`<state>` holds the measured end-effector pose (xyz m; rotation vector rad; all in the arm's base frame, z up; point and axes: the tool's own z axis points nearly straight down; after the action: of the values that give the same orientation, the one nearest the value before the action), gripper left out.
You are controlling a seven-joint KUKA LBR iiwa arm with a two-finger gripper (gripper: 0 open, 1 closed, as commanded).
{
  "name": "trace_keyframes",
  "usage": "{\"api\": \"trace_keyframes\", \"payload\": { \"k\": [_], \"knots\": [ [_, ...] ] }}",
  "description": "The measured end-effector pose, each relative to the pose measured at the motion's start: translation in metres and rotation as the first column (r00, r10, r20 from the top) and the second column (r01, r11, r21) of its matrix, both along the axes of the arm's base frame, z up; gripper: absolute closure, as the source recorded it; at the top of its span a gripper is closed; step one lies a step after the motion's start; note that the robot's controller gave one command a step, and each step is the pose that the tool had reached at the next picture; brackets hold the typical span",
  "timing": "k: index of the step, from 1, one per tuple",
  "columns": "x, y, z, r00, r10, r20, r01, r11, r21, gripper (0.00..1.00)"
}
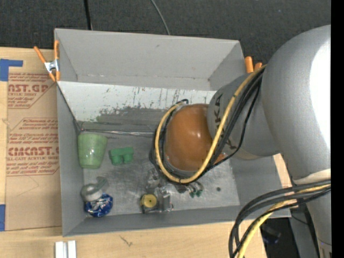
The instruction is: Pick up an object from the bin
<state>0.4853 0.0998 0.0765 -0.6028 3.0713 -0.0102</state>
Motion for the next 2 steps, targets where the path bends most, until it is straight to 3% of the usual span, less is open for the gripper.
{"api": "trace_keyframes", "payload": {
  "k": [1, 2],
  "knots": [
    [0.002, -0.04, 0.122, 0.969, 0.247, -0.007, -0.247, 0.969, 0.003, 1.0],
    [0.035, -0.063, 0.043, 0.963, 0.268, -0.016, -0.268, 0.964, 0.006, 1.0]
  ]
}}
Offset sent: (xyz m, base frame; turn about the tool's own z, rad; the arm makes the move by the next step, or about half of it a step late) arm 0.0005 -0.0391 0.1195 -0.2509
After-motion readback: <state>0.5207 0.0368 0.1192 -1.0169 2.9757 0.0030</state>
